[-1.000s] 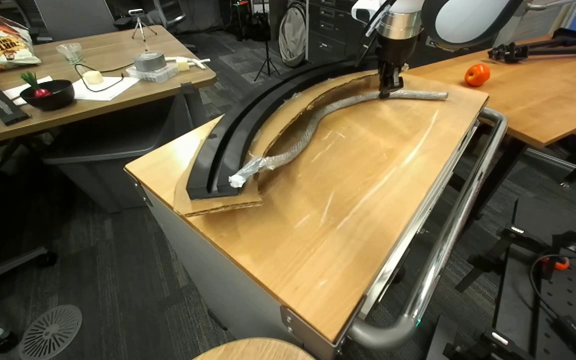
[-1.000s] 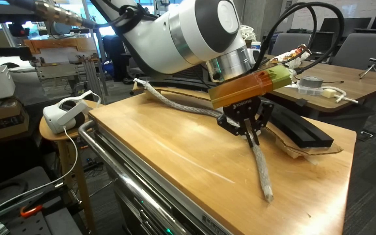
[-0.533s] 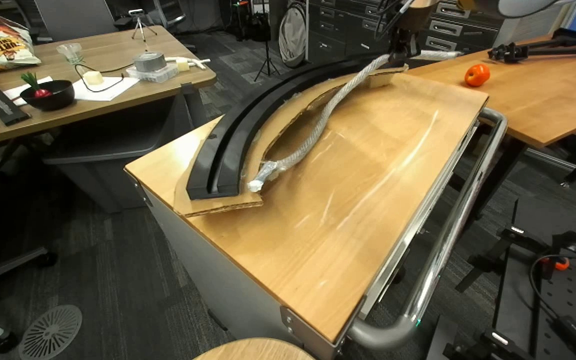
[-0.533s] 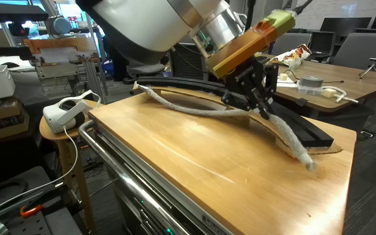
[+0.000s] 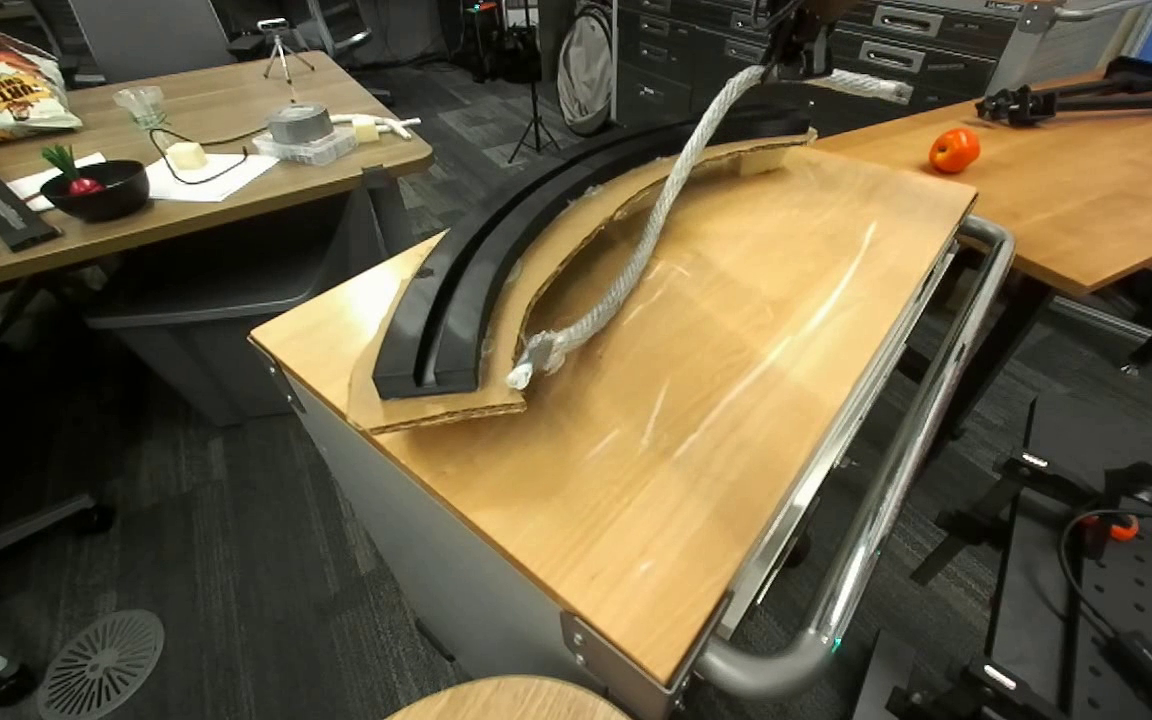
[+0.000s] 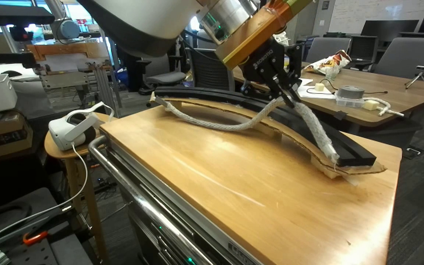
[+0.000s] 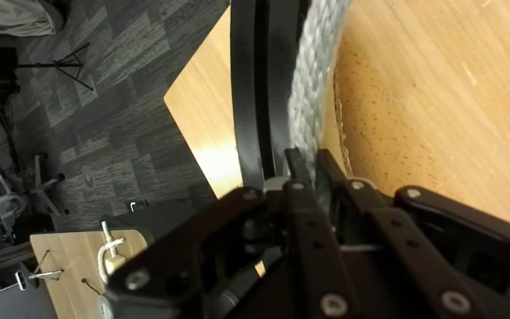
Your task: Place the white rope on the curved black board
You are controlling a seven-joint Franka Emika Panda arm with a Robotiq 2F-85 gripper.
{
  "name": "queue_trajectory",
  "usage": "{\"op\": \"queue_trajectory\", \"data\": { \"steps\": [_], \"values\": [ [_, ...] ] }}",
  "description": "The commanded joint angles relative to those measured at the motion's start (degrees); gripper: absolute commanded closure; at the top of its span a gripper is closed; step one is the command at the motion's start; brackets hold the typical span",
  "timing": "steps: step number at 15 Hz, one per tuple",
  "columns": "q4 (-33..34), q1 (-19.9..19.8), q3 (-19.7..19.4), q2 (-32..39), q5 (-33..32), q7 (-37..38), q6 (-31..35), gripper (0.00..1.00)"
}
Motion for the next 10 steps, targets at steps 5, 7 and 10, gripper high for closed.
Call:
{"op": "queue_trajectory", "data": {
  "steps": [5, 7, 10],
  "values": [
    [8.07, 1.67, 1.76, 7.22, -12.05, 10.76, -1.60, 0.94],
    [10.15, 1.89, 1.72, 9.83, -13.72, 11.21, -2.30, 0.94],
    [13.21, 1.63, 1.45, 14.22, -14.24, 9.81, -3.24, 0.93]
  ]
}}
